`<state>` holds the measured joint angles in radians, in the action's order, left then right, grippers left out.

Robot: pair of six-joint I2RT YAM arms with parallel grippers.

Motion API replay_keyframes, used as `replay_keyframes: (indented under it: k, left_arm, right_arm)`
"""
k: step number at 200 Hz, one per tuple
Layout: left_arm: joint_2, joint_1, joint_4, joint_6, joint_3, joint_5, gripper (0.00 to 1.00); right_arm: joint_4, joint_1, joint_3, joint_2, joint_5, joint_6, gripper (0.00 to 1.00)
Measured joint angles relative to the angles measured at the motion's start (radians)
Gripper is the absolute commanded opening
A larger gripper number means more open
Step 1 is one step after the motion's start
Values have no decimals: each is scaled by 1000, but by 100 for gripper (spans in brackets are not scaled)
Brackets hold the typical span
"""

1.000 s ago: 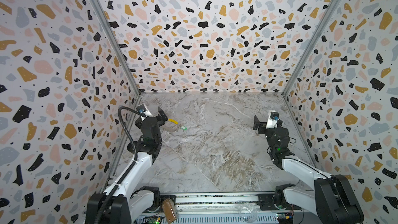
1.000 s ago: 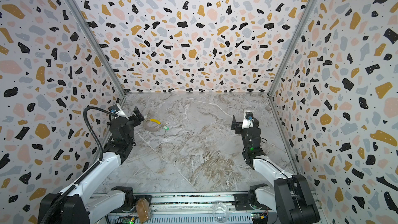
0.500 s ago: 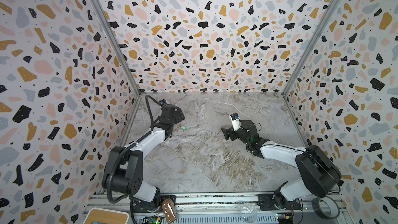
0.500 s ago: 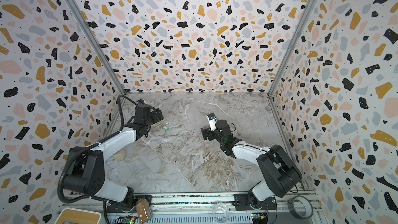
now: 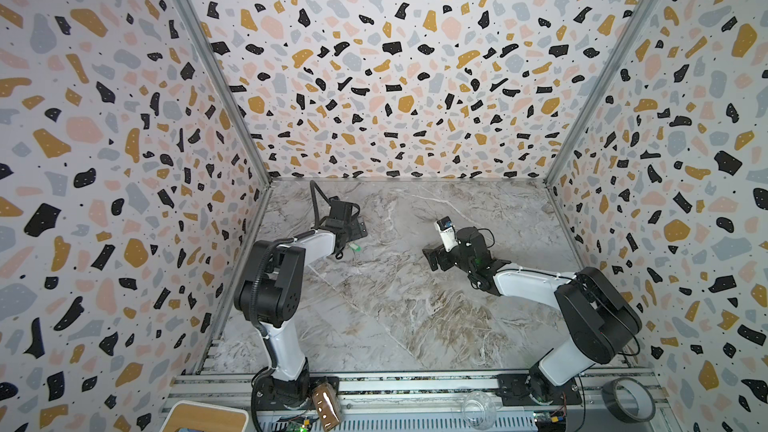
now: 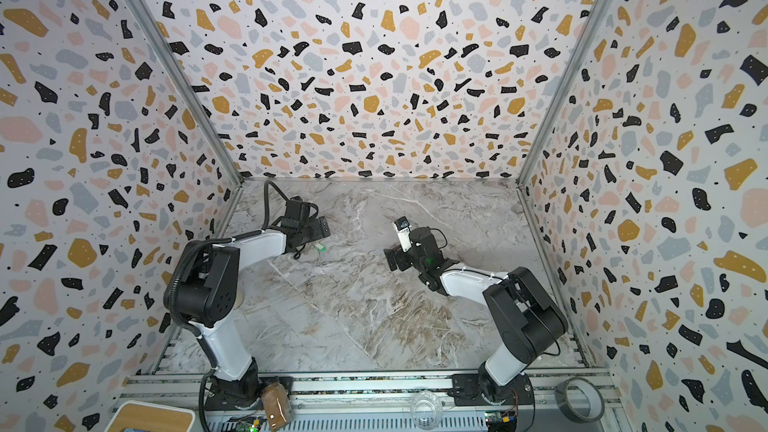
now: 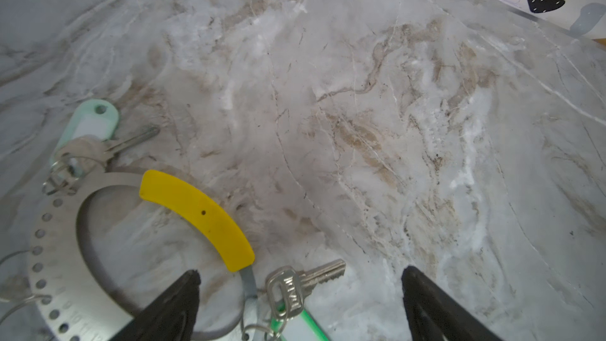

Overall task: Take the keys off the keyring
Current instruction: 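Move both grippers forward toward the steel keyring on the table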

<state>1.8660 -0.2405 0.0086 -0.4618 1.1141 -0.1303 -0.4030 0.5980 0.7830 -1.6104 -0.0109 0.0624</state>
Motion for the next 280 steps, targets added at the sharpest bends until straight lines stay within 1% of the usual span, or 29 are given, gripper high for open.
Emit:
replay_keyframes:
  k: [26, 70, 124, 220, 252, 268, 280]
  left_arm:
    - [14, 0, -11, 24, 11, -2, 97]
    - [55, 0, -21, 54, 12, -4, 97]
    - [64, -16, -31, 86, 12, 26, 97]
    - [64, -90, -26, 168, -6, 69, 94]
    - [55, -143, -15, 192, -26, 69, 94]
    - [39, -179, -10, 197, -49, 69, 93]
    - [23, -205, -8, 200, -70, 70, 93]
  right_arm:
    - [29, 0, 35, -26, -1, -8, 99]
    - [64, 0, 46, -44, -1, -18, 99]
    - [105, 9, 92, -52, -1, -26, 99]
    - [136, 15, 87, -43, 4, -42, 99]
    - [158, 20, 55, 0, 7, -42, 100]
    - [162, 23, 36, 26, 14, -42, 97]
    - [166, 24, 23, 47, 20, -43, 97]
